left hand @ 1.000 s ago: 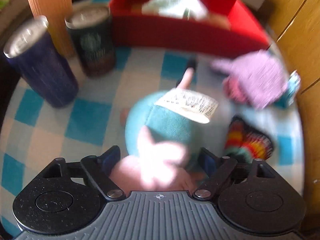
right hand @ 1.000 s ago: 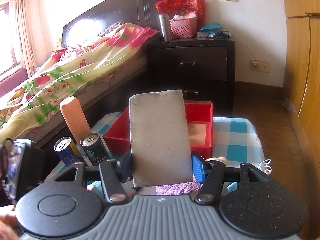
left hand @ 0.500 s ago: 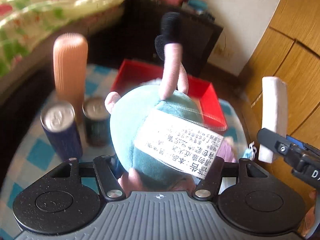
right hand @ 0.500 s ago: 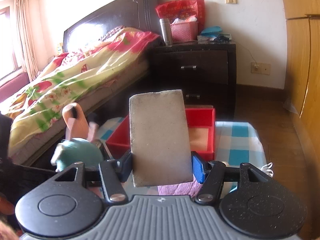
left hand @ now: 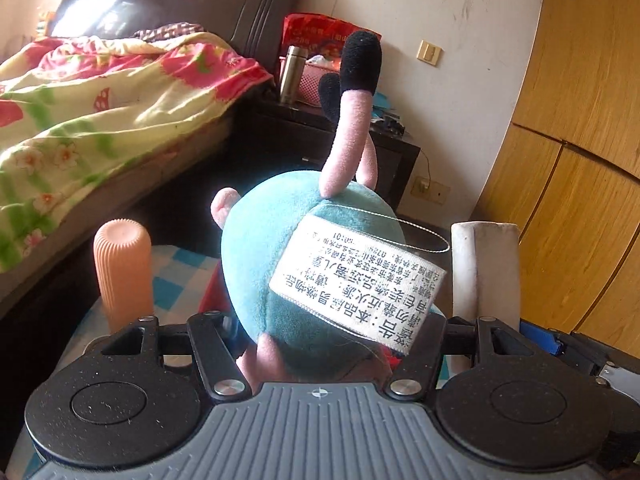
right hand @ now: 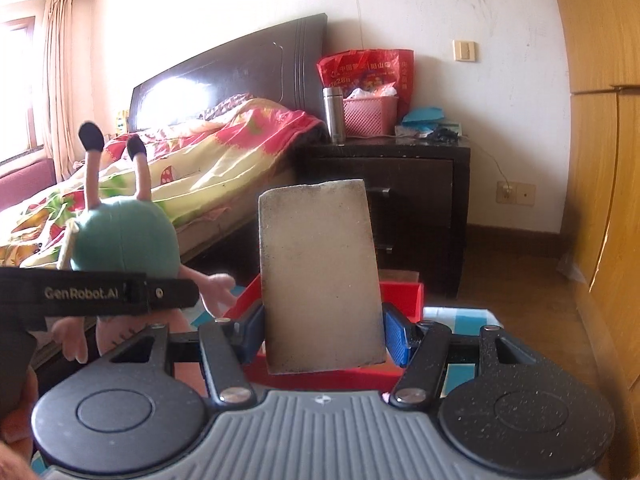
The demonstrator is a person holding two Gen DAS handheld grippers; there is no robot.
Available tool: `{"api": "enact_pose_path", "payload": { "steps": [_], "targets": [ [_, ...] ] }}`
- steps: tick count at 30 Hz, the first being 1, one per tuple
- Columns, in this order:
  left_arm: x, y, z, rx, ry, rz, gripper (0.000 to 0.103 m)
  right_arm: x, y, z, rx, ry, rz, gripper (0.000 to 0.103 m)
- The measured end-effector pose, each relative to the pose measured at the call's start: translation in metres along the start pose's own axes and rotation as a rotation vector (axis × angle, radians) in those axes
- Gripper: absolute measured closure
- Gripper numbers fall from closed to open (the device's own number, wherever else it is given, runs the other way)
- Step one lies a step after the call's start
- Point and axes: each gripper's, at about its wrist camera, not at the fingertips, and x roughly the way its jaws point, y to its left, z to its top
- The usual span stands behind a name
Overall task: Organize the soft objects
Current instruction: 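Lift the pig plush with the left tool over the red box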
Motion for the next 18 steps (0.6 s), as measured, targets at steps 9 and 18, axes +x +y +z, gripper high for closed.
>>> {"api": "enact_pose_path", "payload": {
  "steps": [9, 18],
  "targets": [
    [0.028, -0.003, 0.011, -0.017, -0.009, 0.062, 0.041, 0.031, 0.001, 0.016, -0.027, -0.01, -0.043, 0.066],
    [0.058, -0.012, 0.022, 0.002, -0.011, 0.1, 0.041, 0.067, -0.005, 0.021, -0.045, 0.015, -0.087, 0.066]
  ]
}}
